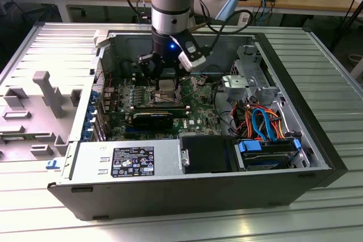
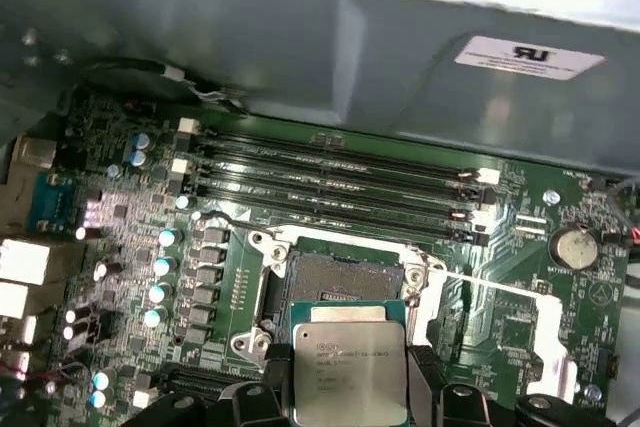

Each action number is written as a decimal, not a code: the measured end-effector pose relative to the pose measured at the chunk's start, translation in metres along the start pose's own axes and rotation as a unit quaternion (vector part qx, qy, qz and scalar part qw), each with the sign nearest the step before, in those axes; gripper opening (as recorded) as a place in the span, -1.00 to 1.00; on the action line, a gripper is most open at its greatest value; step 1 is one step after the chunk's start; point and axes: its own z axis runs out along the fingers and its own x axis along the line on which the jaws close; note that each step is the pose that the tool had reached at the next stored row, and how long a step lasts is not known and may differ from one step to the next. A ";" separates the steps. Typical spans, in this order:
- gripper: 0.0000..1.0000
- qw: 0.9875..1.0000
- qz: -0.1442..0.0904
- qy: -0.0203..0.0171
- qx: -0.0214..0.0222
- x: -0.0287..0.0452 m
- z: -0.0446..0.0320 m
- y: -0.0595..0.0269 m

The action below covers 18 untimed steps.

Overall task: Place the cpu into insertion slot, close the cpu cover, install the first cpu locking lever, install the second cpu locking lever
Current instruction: 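Place the cpu into insertion slot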

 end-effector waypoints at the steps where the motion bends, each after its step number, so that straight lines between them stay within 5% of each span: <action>1: 0.08 1.000 0.010 0.000 0.000 0.0000 0.0001 0.0000; 10: 0.08 0.998 0.069 -0.001 -0.001 -0.0001 0.0009 0.0000; 18: 0.08 0.992 0.123 -0.001 -0.002 -0.0001 0.0017 0.0000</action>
